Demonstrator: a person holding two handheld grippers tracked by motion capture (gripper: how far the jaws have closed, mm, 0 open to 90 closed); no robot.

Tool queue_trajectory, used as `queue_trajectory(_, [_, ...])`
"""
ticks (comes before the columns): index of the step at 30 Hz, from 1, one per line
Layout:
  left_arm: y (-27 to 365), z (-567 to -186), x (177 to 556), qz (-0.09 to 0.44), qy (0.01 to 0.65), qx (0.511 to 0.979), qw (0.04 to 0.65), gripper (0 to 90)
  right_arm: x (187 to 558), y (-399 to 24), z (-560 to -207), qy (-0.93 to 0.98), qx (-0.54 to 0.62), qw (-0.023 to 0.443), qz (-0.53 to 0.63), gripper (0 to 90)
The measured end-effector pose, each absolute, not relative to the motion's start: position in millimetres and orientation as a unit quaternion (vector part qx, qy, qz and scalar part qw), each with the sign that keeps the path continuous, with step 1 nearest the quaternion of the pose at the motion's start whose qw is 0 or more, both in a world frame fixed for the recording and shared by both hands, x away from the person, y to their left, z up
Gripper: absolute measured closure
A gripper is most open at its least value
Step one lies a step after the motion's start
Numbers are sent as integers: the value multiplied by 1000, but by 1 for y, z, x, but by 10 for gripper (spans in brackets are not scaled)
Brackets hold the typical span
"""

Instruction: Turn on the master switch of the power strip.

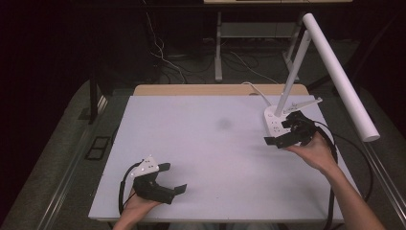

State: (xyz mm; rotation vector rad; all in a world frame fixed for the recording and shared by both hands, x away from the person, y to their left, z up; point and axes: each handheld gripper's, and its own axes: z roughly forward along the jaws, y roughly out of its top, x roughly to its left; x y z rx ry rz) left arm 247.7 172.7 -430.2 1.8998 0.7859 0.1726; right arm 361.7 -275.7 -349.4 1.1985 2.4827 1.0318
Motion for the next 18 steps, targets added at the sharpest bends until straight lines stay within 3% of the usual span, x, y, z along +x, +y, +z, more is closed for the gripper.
queue_trajectory(18, [173,-430,248,73,326,791,513,0,389,-272,-351,853,403,119,310,2])
